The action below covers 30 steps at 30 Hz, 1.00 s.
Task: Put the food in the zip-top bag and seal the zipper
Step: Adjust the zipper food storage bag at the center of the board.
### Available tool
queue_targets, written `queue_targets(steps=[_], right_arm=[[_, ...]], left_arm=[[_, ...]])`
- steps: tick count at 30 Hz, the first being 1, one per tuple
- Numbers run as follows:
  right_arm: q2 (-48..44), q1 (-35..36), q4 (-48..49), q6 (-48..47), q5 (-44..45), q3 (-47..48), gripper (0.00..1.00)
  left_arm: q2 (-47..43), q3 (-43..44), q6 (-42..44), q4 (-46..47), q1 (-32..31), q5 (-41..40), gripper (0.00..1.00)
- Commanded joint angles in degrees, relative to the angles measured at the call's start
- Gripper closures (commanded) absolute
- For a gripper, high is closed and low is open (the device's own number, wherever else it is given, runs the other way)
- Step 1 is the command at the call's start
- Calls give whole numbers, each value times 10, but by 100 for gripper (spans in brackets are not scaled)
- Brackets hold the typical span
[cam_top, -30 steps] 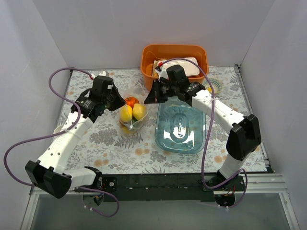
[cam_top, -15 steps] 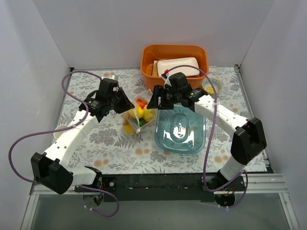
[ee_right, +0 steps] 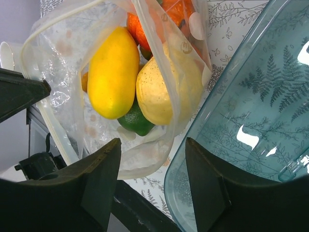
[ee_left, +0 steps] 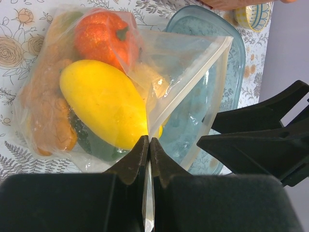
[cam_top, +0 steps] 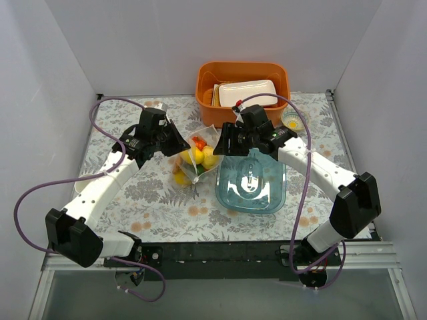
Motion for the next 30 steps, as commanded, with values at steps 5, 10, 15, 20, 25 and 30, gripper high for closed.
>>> queue_targets(steps=[5,10,15,20,25,30], right_arm=[[-9,4,1,21,10,-14,53],[-5,5,8,29,0,-14,84],[-21,5,52,25,9,-16,99],[-13,5,101,24,0,-8,99],[-3,5,135,32,-18,-7,99],[6,5,151,39,-30,-2,99]], left_arm=[[-8,14,8,9,2,8,100],[-6,15,10,13,2,16,100],[-1,20,38,25,2,64,100],[20,25,109,30,2,191,100],[53,37,143,17,2,257,100],[66,48,147,25,2,275,100]])
